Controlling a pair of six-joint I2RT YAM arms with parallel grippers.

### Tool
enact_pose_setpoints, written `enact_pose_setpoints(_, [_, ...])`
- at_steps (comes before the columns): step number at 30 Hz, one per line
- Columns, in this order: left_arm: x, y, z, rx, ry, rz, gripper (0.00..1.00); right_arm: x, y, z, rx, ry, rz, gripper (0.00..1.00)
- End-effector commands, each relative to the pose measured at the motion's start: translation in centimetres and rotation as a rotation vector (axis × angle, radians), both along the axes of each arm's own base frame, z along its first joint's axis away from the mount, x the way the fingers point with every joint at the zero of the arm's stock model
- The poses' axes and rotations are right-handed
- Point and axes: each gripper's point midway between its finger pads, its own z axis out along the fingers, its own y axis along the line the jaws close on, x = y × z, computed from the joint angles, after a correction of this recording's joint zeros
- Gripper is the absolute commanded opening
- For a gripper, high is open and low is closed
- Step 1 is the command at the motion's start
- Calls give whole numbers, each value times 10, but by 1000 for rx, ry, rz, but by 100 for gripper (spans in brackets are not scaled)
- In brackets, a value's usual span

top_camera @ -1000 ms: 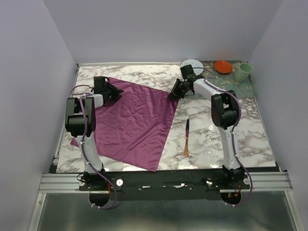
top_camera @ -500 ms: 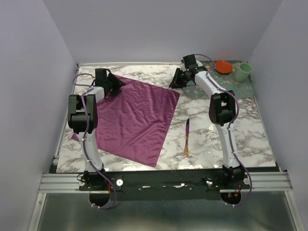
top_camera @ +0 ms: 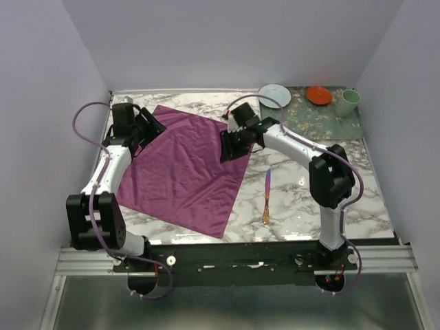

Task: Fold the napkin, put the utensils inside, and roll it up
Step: Flatten the napkin out

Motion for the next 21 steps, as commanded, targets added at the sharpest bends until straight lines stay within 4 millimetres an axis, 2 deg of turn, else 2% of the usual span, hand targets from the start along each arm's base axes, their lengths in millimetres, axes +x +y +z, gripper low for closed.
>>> enact_pose_setpoints(1, [-61, 36, -17, 75, 75, 102, 67, -101, 26, -24, -50, 55, 187, 48])
enact_pose_setpoints(3, [-74, 46, -23, 80, 84, 156, 67, -136, 42, -31, -62, 66, 266, 45])
enact_pose_setpoints(4, [-79, 50, -17, 76, 67, 191, 67, -143, 45, -34, -71, 68, 275, 37])
enact_pose_setpoints(5, [-85, 53, -20, 79, 85, 205, 67, -154, 45, -42, -80, 84, 288, 33])
enact_pose_setpoints(7, [-92, 66, -22, 110, 101, 261, 67, -170, 58, -45, -43, 103, 317, 25])
enact_pose_setpoints(8, [-97, 71, -25, 117, 119, 283, 67, -178, 60, -50, -32, 125, 332, 24])
enact_pose_setpoints(9, [-101, 73, -29, 113, 134, 295, 67, -181, 63, -53, -28, 117, 338, 24])
enact_pose_setpoints(10, [-104, 85, -32, 124, 147, 339, 67, -180, 61, -57, -32, 118, 323, 24])
enact_pose_setpoints(14, [-124, 109, -51, 102, 251, 447, 67, -183, 51, -83, -75, 140, 294, 23])
enact_pose_setpoints(19, [-144, 134, -75, 68, 327, 556, 65, -179, 32, -110, -146, 154, 247, 21])
enact_pose_setpoints(21, [-153, 146, -81, 76, 347, 614, 64, -173, 23, -114, -153, 159, 217, 21])
